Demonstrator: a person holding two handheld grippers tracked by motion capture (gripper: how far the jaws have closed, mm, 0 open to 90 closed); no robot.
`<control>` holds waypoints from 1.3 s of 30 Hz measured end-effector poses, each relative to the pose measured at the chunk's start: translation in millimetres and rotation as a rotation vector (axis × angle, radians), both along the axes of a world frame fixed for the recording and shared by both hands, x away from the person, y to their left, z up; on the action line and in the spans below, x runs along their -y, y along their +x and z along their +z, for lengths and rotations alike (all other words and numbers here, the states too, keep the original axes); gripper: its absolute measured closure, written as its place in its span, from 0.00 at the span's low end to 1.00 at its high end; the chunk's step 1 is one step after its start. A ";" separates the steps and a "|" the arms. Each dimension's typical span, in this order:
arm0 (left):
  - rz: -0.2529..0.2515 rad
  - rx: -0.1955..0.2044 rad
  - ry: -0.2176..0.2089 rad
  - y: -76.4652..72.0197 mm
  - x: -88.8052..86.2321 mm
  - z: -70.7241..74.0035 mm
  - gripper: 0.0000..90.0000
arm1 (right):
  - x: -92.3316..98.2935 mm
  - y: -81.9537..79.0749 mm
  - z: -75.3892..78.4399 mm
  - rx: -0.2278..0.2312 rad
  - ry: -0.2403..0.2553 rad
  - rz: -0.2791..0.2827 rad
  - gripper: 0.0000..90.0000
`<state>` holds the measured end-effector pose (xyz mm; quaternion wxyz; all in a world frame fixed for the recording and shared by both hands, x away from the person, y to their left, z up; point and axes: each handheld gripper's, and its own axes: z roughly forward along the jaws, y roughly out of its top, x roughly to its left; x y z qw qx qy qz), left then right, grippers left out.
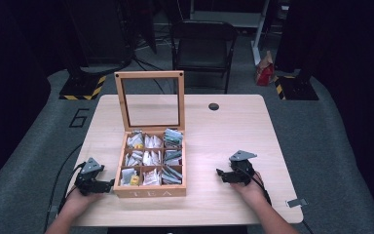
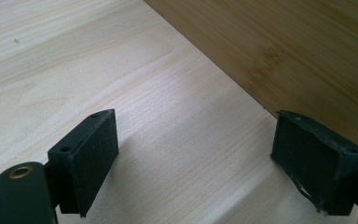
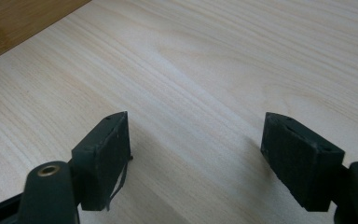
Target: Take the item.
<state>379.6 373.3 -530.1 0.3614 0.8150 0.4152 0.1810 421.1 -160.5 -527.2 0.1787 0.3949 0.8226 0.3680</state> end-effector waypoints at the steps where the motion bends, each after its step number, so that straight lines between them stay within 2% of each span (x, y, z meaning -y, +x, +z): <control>1: -0.001 0.000 0.001 0.0 -0.1 0.0 0.16 | -0.2 0.0 0.0 -0.001 0.001 -0.002 0.25; 22: 0.001 0.000 -0.001 0.0 0.0 0.0 0.16 | 0.3 0.7 -0.1 -0.002 -0.008 -0.008 0.23; 29: 0.001 0.000 -0.002 0.0 0.1 -0.1 0.16 | 0.2 0.3 0.0 -0.001 0.011 -0.017 0.27; 33: 0.001 0.000 -0.002 0.0 0.1 -0.1 0.16 | 2.0 1.8 1.9 -0.004 0.001 -0.018 0.30; 39: 0.000 -0.001 0.000 0.1 -0.1 0.1 0.16 | 4.8 0.0 12.3 0.008 0.049 -0.018 0.33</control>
